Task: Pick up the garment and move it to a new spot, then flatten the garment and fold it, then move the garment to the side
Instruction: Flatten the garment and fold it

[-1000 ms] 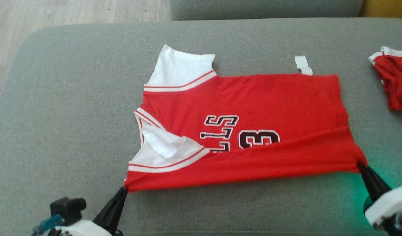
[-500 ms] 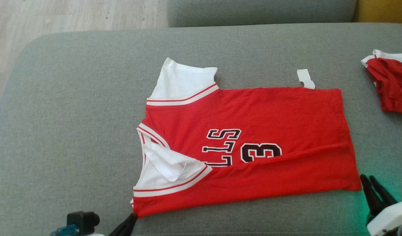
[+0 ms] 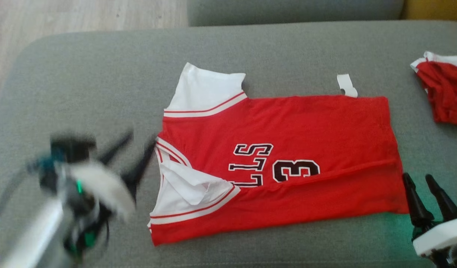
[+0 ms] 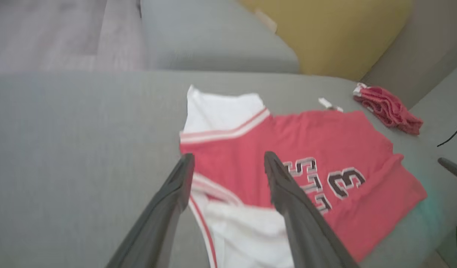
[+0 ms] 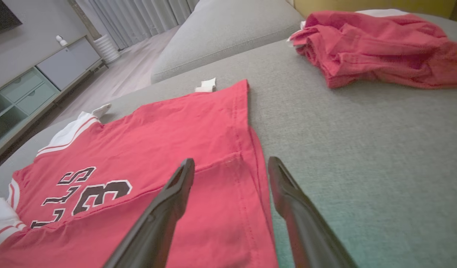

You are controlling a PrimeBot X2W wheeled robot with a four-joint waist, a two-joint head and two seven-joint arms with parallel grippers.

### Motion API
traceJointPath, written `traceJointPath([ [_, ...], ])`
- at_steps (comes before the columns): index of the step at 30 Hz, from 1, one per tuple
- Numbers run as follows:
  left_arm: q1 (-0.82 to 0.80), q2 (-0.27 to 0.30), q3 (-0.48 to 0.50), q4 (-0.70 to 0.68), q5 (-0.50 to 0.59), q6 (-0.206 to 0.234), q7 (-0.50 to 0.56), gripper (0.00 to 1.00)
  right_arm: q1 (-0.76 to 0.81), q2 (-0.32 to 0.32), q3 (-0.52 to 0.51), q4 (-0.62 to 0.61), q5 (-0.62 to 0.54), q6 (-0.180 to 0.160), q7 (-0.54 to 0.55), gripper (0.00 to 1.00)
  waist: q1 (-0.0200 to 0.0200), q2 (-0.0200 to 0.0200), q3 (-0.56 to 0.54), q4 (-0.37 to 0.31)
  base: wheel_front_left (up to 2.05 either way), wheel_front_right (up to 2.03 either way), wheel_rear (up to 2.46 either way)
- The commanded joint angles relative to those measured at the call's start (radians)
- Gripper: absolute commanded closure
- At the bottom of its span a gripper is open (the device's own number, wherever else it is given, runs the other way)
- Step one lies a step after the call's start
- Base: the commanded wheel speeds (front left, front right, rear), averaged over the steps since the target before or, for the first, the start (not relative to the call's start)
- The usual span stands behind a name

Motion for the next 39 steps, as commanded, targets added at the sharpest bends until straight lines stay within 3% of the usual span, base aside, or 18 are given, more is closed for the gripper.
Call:
traceJointPath([
  [1,-0.098,0.033,0.048,-0.035,0.005,-0.008,0.012,0.00,-0.017,-0.025,-0.004,-0.032,-0.015,-0.001,-0.001,0.00,0.0000,0.0000,0.025,-0.012,0.00,0.00,0.00],
  [4,-0.306,0.032,0.035,0.027,0.012,-0.043,0.104,0.00,-0.052,0.013,-0.029,-0.072,-0.064,-0.001,0.017,0.00,0.0000,0.0000,0.081,-0.042,0.00,0.00,0.00],
  [9,-0.609,0.012,-0.012,0.272,0.031,-0.088,0.222,0.00,-0.127,0.068,-0.025,-0.125,-0.123,-0.001,0.047,0.00,0.0000,0.0000,0.179,-0.112,0.00,0.00,0.00],
  [15,-0.829,0.000,-0.092,0.560,0.046,-0.111,0.285,0.00,-0.173,0.113,-0.036,-0.173,-0.163,-0.001,0.066,0.00,0.0000,0.0000,0.282,-0.187,0.00,0.00,0.00],
  [20,-0.920,0.018,-0.153,0.703,0.032,-0.114,0.313,0.00,-0.176,0.136,-0.046,-0.188,-0.166,-0.001,0.058,0.00,0.0000,0.0000,0.332,-0.222,0.00,0.00,0.00],
  [39,-1.010,0.070,-0.295,0.915,0.025,-0.114,0.201,0.00,-0.194,0.179,-0.023,-0.142,-0.179,-0.001,0.035,0.00,0.0000,0.0000,0.363,-0.281,0.00,0.00,0.00],
])
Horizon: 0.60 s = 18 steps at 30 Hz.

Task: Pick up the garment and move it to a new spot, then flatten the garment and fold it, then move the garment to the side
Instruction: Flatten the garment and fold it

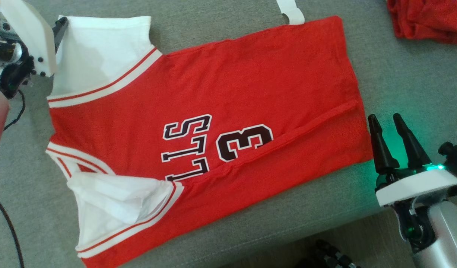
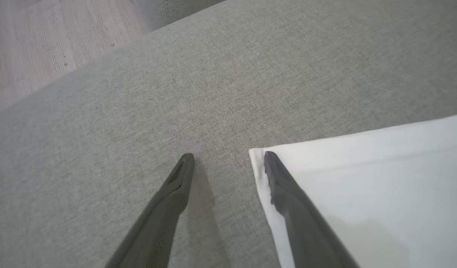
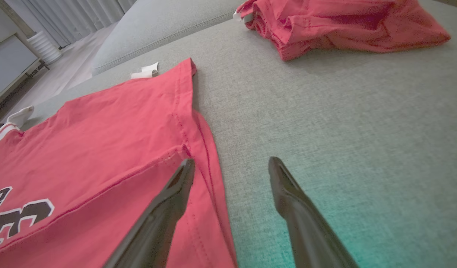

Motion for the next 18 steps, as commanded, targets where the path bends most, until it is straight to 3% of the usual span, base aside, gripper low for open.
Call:
traceJointPath([
  [1,-0.053,0.046,0.018,-0.015,0.002,0.001,-0.006,0.00,0.000,-0.013,0.013,-0.021,0.000,-0.001,-0.017,0.00,0.0000,0.0000,0.002,-0.006,0.00,0.00,0.00],
  [12,-0.064,0.080,-0.089,-0.034,-0.072,0.001,0.051,0.01,-0.009,0.007,0.018,0.011,-0.003,-0.001,-0.037,0.00,0.0000,0.0000,0.006,-0.029,0.00,0.00,0.00],
  [13,-0.064,0.085,-0.097,-0.040,-0.080,0.001,0.055,0.44,-0.012,0.007,0.019,0.011,-0.003,-0.001,-0.038,0.00,0.0000,0.0000,0.007,-0.030,0.00,0.00,0.00],
  [14,-0.063,0.088,-0.105,-0.048,-0.090,0.001,0.057,0.76,-0.014,0.006,0.019,0.012,-0.003,-0.001,-0.040,0.00,0.0000,0.0000,0.007,-0.030,0.00,0.00,0.00],
  [15,-0.062,0.091,-0.113,-0.059,-0.101,0.001,0.058,1.00,-0.017,0.005,0.019,0.012,-0.002,-0.001,-0.041,0.00,0.0000,0.0000,0.007,-0.030,0.00,0.00,0.00],
  [18,-0.066,0.110,-0.149,-0.098,-0.112,0.001,0.034,1.00,-0.027,-0.001,0.019,0.009,-0.004,-0.001,-0.040,0.00,0.0000,0.0000,0.005,-0.024,0.00,0.00,0.00],
])
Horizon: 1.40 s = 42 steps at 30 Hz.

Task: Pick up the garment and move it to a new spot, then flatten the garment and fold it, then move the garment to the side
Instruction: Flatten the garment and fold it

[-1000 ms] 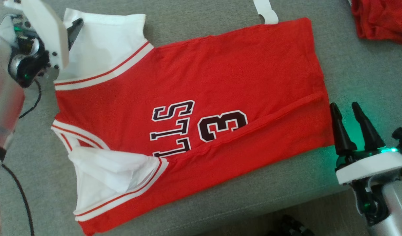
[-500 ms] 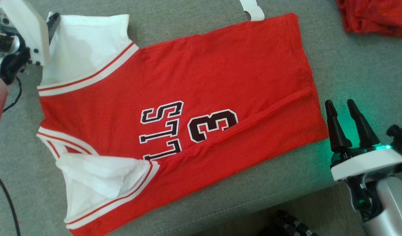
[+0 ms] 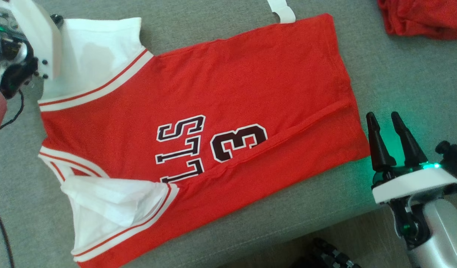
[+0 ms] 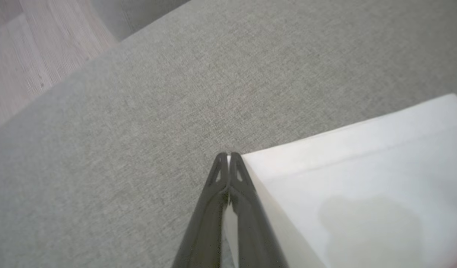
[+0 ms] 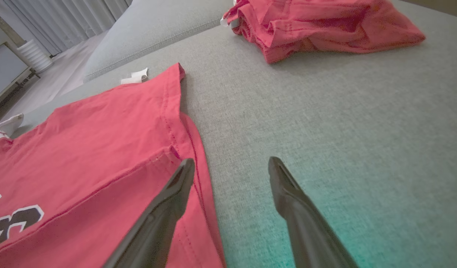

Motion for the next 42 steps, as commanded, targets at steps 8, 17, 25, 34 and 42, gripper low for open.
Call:
traceJointPath([
  [8,-0.040,0.045,-0.047,-0.051,-0.006,0.001,-0.151,1.00,-0.108,-0.034,0.029,-0.041,0.023,-0.001,0.102,0.00,0.0000,0.0000,-0.056,0.059,0.00,0.00,0.00],
  [17,-0.072,0.037,-0.117,-0.135,-0.069,0.001,-0.225,1.00,-0.359,-0.046,0.000,0.095,0.020,-0.001,0.487,0.00,0.0000,0.0000,-0.081,0.143,0.00,0.00,0.00],
  [25,-0.100,0.043,-0.189,-0.208,-0.113,0.001,-0.249,1.00,-0.511,-0.045,-0.004,0.266,-0.054,-0.001,0.642,0.00,0.0000,0.0000,-0.065,0.186,0.00,0.00,0.00],
  [34,-0.130,0.064,-0.240,-0.231,-0.144,0.001,-0.268,1.00,-0.598,-0.020,0.042,0.338,-0.121,-0.001,0.595,0.00,0.0000,0.0000,-0.052,0.189,0.00,0.00,0.00],
  [42,-0.142,0.076,-0.275,-0.233,-0.165,0.001,-0.273,1.00,-0.638,-0.012,0.065,0.377,-0.134,-0.001,0.557,0.00,0.0000,0.0000,-0.054,0.185,0.00,0.00,0.00],
])
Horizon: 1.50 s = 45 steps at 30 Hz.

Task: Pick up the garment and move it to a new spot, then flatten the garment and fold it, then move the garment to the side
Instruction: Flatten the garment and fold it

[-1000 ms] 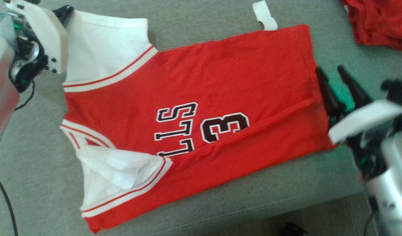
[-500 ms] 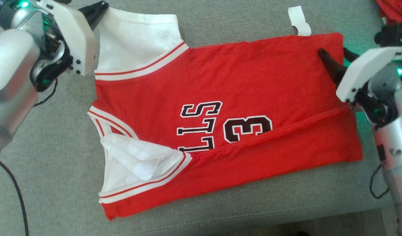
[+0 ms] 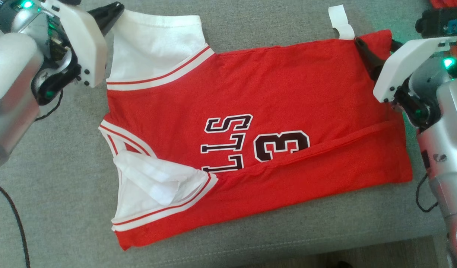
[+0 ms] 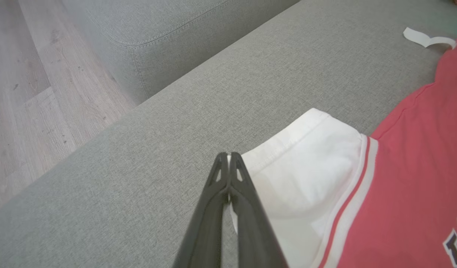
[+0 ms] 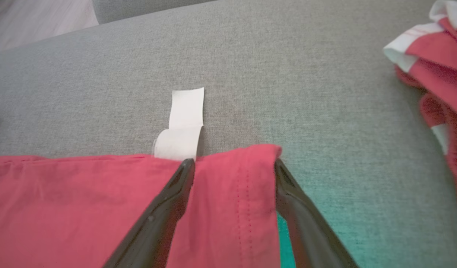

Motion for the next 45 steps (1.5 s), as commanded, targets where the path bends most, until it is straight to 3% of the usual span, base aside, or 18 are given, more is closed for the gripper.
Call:
traceJointPath([
  [1,-0.068,0.045,0.038,-0.013,-0.006,0.001,-0.008,1.00,-0.027,0.003,0.011,-0.026,-0.012,-0.001,-0.010,0.00,0.0000,0.0000,0.001,0.000,0.00,0.00,0.00],
  [9,-0.072,0.051,0.019,-0.010,-0.019,0.001,-0.012,1.00,-0.054,-0.003,0.020,0.003,-0.028,-0.001,-0.018,0.00,0.0000,0.0000,-0.004,-0.001,0.00,0.00,0.00],
  [10,-0.071,0.051,0.017,-0.009,-0.020,0.001,-0.012,1.00,-0.054,-0.002,0.020,0.004,-0.028,-0.001,-0.017,0.05,0.0000,0.0000,-0.006,-0.001,0.00,0.00,0.00],
  [14,-0.070,0.054,0.012,-0.007,-0.027,0.001,-0.012,1.00,-0.049,-0.002,0.017,0.004,-0.029,-0.001,-0.007,0.54,0.0000,0.0000,-0.012,-0.002,0.00,0.00,0.00],
  [18,-0.067,0.052,0.008,-0.004,-0.029,0.001,-0.016,1.00,-0.043,-0.004,0.012,-0.001,-0.032,-0.001,-0.010,0.85,0.0000,0.0000,-0.018,-0.002,0.00,0.00,0.00],
  [21,-0.066,0.051,0.005,-0.005,-0.023,0.001,-0.025,1.00,-0.041,-0.005,0.009,-0.009,-0.037,-0.001,-0.022,1.00,0.0000,0.0000,-0.023,-0.002,0.00,0.00,0.00],
  [34,-0.135,0.033,0.039,0.057,0.040,0.002,-0.229,1.00,-0.053,-0.015,-0.127,0.012,0.021,-0.001,-0.131,1.00,0.0000,0.0000,-0.025,0.014,0.00,0.00,0.00],
  [39,-0.102,0.007,0.057,0.058,-0.027,0.002,-0.249,1.00,-0.017,-0.035,-0.145,-0.007,0.072,-0.001,-0.187,1.00,0.0000,0.0000,-0.049,0.041,0.00,0.00,0.00],
  [45,-0.008,0.045,0.050,-0.022,-0.114,0.002,-0.233,1.00,0.081,-0.076,-0.124,-0.080,0.134,-0.001,-0.219,1.00,0.0000,0.0000,-0.064,0.069,0.00,0.00,0.00],
])
